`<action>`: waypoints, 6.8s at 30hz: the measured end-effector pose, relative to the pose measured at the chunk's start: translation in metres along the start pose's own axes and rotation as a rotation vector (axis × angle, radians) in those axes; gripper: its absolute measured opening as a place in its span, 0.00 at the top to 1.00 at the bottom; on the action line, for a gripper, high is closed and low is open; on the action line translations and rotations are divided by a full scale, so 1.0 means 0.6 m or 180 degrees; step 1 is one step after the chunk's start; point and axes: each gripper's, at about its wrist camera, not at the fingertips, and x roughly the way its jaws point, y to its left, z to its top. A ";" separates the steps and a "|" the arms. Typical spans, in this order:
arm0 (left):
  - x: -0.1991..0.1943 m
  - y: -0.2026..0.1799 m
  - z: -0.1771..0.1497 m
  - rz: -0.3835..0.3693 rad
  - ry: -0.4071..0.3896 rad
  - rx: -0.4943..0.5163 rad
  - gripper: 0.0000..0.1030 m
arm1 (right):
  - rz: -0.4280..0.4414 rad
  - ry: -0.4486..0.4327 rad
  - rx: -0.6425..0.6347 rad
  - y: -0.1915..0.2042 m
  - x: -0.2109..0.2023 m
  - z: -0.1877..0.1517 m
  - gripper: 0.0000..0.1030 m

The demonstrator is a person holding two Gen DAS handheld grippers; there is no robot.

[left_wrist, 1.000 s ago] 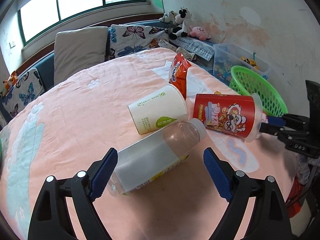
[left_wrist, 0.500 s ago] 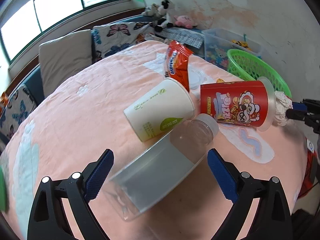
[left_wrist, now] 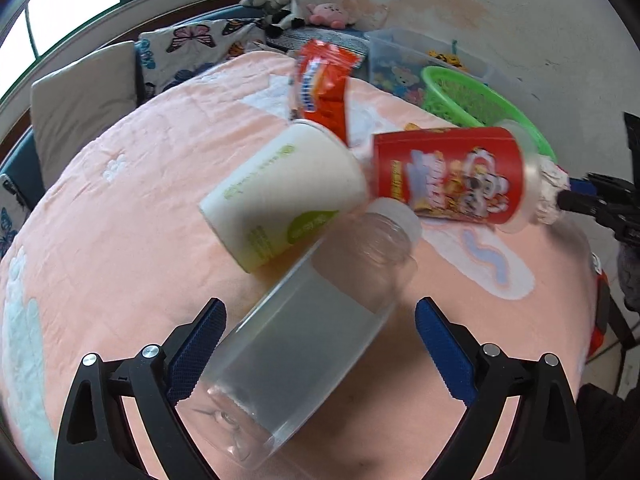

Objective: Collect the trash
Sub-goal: 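Drop the paper ball into the basket with the right tool while the left tool grasps the clear bottle, then lower the clear bottle into the basket and open the left tool, then grasp the orange snack wrapper with the left tool, then grasp the red printed paper cup with the right tool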

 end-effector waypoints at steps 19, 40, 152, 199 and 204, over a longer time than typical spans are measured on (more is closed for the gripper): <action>0.027 -0.046 0.026 0.0147 0.0221 0.0200 0.31 | 0.0034 -0.0056 0.0066 -0.002 -0.005 -0.001 0.68; -0.112 -0.084 0.021 0.0270 -0.0487 -0.0355 0.42 | -0.0139 -0.0322 0.0208 -0.047 -0.061 0.016 0.67; 0.020 -0.040 0.183 0.0766 -0.0618 -0.1179 0.66 | -0.0271 -0.0438 0.0032 -0.065 -0.071 0.027 0.44; -0.233 0.028 -0.008 0.0592 -0.1434 -0.1724 0.83 | -0.0163 0.1096 -0.2249 0.210 0.178 0.152 0.44; -0.227 0.043 -0.033 0.0559 -0.1412 -0.1827 0.83 | -0.0362 0.1305 -0.2511 0.215 0.224 0.155 0.43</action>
